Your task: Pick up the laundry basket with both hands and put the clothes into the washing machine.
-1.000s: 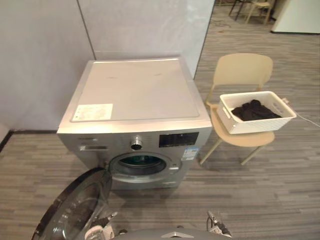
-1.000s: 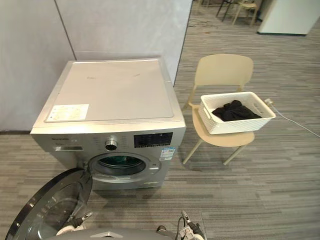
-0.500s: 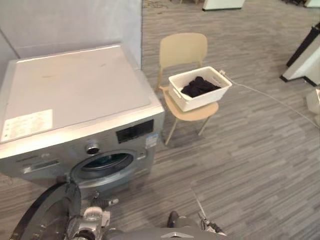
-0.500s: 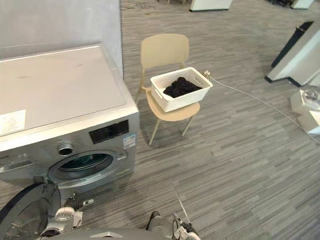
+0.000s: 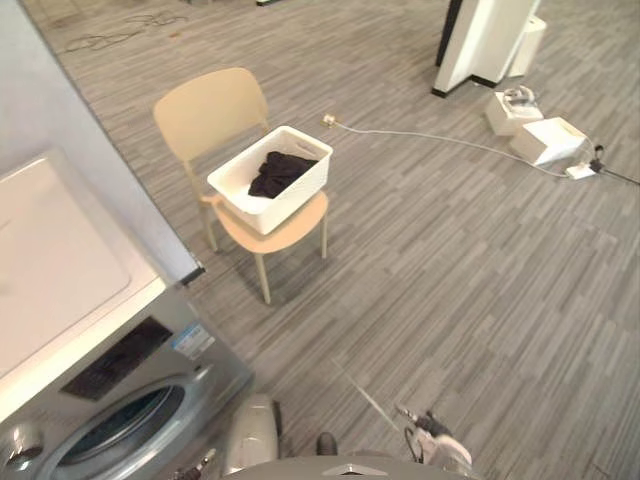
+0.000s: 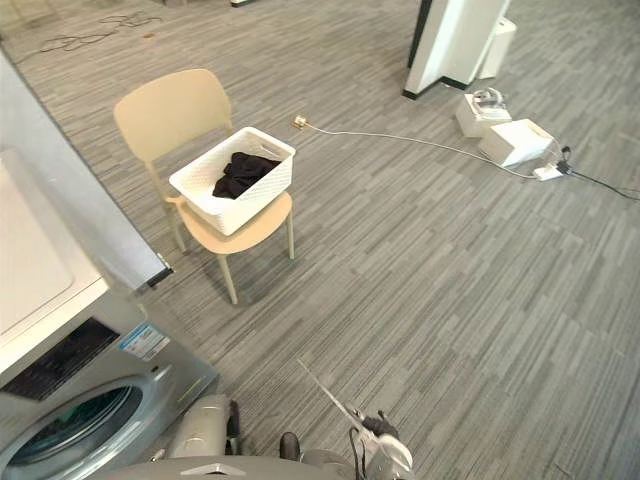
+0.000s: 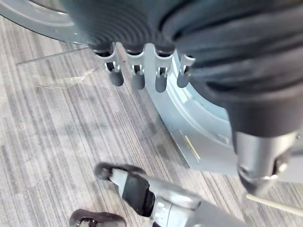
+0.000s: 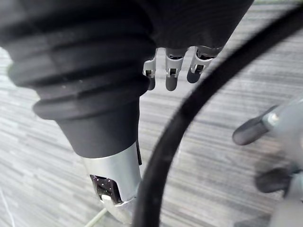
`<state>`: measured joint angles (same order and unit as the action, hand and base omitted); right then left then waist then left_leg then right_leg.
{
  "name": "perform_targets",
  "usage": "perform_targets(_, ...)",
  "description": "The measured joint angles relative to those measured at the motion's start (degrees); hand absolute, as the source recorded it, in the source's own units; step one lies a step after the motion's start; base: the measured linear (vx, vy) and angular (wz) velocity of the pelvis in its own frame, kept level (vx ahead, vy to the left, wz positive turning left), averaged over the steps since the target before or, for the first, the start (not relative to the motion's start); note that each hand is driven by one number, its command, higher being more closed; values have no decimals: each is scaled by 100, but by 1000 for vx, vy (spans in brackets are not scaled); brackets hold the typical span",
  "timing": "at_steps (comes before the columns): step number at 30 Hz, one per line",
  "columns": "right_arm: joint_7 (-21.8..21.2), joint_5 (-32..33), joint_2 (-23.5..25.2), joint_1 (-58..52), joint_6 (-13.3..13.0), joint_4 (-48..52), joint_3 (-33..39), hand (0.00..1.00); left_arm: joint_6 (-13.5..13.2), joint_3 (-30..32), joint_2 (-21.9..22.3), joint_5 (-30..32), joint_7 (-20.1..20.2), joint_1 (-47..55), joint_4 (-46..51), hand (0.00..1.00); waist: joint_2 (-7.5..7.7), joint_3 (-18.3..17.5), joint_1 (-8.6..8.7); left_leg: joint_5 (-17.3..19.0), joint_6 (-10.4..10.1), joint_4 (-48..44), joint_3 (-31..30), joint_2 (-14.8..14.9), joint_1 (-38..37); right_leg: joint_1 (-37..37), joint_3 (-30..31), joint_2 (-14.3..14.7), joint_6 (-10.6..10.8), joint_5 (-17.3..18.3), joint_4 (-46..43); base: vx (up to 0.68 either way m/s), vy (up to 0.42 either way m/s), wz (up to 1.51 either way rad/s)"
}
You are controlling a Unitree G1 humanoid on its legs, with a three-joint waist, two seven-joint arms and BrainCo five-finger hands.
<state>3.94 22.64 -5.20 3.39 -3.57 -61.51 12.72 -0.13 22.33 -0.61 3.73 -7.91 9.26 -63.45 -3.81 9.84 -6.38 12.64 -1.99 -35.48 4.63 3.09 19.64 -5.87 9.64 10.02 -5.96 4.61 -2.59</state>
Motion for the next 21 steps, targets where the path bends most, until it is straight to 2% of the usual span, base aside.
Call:
perform_targets(1,-8,-53,5,85,-28,65,-128,0,-1,-12,15,65,-1,-52,28,0,-55,-22,-14,-367,24,1262,-5,-179,-66,-147,126,0,-57,95,118,311,70,-53)
perform_targets(2,-10,-55,2,77,-32,102,-191,0,-1,-30,15,103,-2,-71,43,0,-56,-21,-25,-792,60,1554,-15,-223,-140,-226,205,-5,-74,136,172,388,99,-62)
perform_targets(3,-13,-59,38,57,-39,219,-389,0,0,-30,10,144,-1,-63,85,0,31,-68,-149,-1244,253,1802,-4,-353,-368,-311,415,-90,-55,326,107,330,99,-47)
perform_targets(4,-35,-74,64,-8,-59,225,-570,0,-11,2,-2,159,-2,-45,146,0,133,-139,-116,-1088,551,1772,-16,-466,-425,-222,451,-152,-5,667,-235,420,101,-39)
perform_targets(5,-119,-185,145,-107,-49,194,-648,0,-48,12,-92,156,-4,-57,157,0,299,-174,-73,-818,606,1719,66,-621,-567,9,393,-249,303,1136,-1122,365,62,-10)
perform_targets(6,-144,-236,154,-138,-48,178,-698,0,-49,11,-101,156,-5,-59,157,0,319,-182,-81,-743,600,1756,114,-629,-684,170,344,-228,692,1272,-1673,435,65,-32)
perform_targets(7,-203,-287,170,-126,-46,99,-793,0,-51,5,-103,142,-6,-40,159,0,329,-171,-115,-615,583,1851,237,-593,-963,682,240,-184,2059,1351,-3063,292,50,-37)
perform_targets(8,-227,-287,186,-105,-42,34,-801,0,-50,-5,-103,129,-5,-21,161,0,325,-168,-90,-568,547,1852,246,-582,-1099,916,131,-186,2281,1191,-3695,342,74,-32)
perform_targets(9,-260,-280,215,-155,-18,-12,-776,0,24,-60,-121,83,-5,-9,169,0,350,-180,-8,-441,629,1824,239,-582,-1355,1281,-175,-274,2228,980,-4731,324,52,1)
perform_targets(10,-261,-305,208,-170,-41,-11,-733,0,156,-55,-167,-14,-28,10,82,0,386,-179,66,-367,674,1819,198,-606,-1532,1490,-417,-430,2243,961,-5277,375,26,34)
perform_targets(11,-259,-427,197,-220,-55,-17,-640,0,168,-102,-169,-41,-95,136,79,0,412,-169,176,-313,690,1869,85,-647,-1718,1698,-710,-750,2188,1005,-5607,300,-15,49)
perform_targets(12,-258,-472,189,-262,-57,-16,-531,0,168,-120,-192,-48,-138,157,82,0,451,-189,179,-305,690,1903,-10,-667,-1779,1785,-887,-966,2131,1044,-5616,298,-46,70)
perform_targets(13,-250,-502,147,-296,-46,-25,-344,0,169,-130,-236,-108,-188,150,90,0,484,-186,133,-306,683,2029,-146,-673,-1940,1892,-1241,-1455,1798,1146,-5425,292,-70,77)
perform_targets(14,-246,-502,110,-347,-22,-61,-147,0,167,-149,-248,-136,-180,105,117,0,477,-177,119,-293,623,2096,-371,-669,-2028,1992,-1458,-1936,1347,1244,-5101,289,-82,80)
perform_targets(15,-243,-502,109,-371,-22,-57,-14,0,168,-201,-217,-136,-177,71,131,0,471,-163,124,-294,587,2157,-500,-666,-2097,1990,-1465,-2137,1286,1249,-4817,259,-126,86)
perform_targets(16,-225,-489,130,-501,-8,-4,186,0,166,-218,-226,-130,-170,20,180,0,472,-191,154,-277,494,2241,-752,-652,-2187,1965,-1207,-2345,1167,1173,-4085,234,-204,100)
perform_targets(17,-243,-452,177,-668,-20,35,354,0,162,-222,-234,-123,-164,-119,178,0,492,-213,205,-184,374,2185,-1057,-626,-2162,1954,-428,-2347,1095,1060,-3322,217,-244,105)
perform_targets(18,-240,-444,206,-698,-16,23,494,0,160,-219,-241,-123,-168,-181,177,0,509,-226,238,-121,313,2135,-1193,-609,-2124,1943,-24,-2317,1146,973,-3005,215,-415,121)
perform_targets(19,-242,-383,254,-747,1,-18,733,0,79,-218,-251,-112,-159,-245,176,0,536,-252,329,61,169,1939,-1452,-533,-2050,1800,475,-2277,1238,732,-2418,159,-403,95)
perform_targets(20,-242,-380,268,-767,7,-34,804,0,22,-216,-268,-98,-154,-249,173,0,564,-268,359,166,82,1832,-1586,-480,-2045,1728,525,-2271,1315,605,-2210,161,-574,103)
perform_targets(21,-242,-386,288,-852,22,-72,814,0,-41,-97,-280,-31,-125,-223,211,0,645,-331,357,410,-93,1646,-1760,-322,-2067,1598,251,-2269,1560,389,-1992,160,-591,67)
